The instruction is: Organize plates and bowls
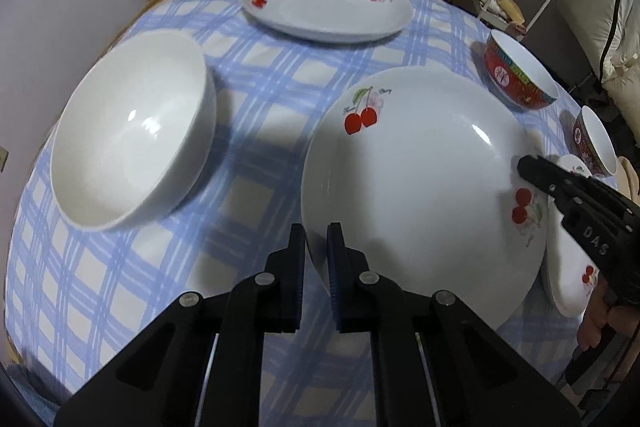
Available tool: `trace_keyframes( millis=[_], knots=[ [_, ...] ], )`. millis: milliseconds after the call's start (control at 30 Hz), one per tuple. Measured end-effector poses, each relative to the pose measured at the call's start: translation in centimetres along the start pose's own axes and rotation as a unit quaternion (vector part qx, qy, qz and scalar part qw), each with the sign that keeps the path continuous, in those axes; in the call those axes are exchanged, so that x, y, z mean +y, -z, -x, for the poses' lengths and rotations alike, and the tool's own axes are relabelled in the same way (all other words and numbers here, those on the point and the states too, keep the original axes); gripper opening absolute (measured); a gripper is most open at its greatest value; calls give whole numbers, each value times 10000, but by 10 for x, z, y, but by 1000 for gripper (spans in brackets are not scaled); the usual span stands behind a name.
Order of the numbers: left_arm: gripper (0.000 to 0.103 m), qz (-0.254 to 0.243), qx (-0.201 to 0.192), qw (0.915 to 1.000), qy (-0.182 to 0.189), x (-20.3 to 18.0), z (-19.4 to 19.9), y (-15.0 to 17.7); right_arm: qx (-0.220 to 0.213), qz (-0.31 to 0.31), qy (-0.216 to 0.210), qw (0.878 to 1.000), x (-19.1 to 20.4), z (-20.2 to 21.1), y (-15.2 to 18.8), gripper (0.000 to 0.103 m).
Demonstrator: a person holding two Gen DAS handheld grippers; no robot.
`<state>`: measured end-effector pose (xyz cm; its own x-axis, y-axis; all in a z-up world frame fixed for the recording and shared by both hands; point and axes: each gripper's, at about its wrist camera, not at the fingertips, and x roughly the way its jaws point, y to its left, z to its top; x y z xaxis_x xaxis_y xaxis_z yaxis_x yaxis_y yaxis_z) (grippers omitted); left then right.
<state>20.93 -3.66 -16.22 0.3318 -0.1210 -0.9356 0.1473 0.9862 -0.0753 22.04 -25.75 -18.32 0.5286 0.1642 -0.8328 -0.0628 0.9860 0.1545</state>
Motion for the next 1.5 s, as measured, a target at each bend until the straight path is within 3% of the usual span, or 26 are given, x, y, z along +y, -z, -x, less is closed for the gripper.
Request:
trace_keyframes(
  millis=[133, 933, 1500],
  knots=[
    [11, -6, 77, 10000, -21, 3, 6, 12, -43, -119, -131, 9998, 2, 8, 9, 11],
    [11, 132, 585, 9981, 105, 6, 19, 65, 397, 38, 366, 9985, 23, 29, 65, 11],
    [12, 174, 735, 9971, 90, 4, 10, 65, 440, 6, 756, 9962, 31, 26, 83, 12]
  ],
)
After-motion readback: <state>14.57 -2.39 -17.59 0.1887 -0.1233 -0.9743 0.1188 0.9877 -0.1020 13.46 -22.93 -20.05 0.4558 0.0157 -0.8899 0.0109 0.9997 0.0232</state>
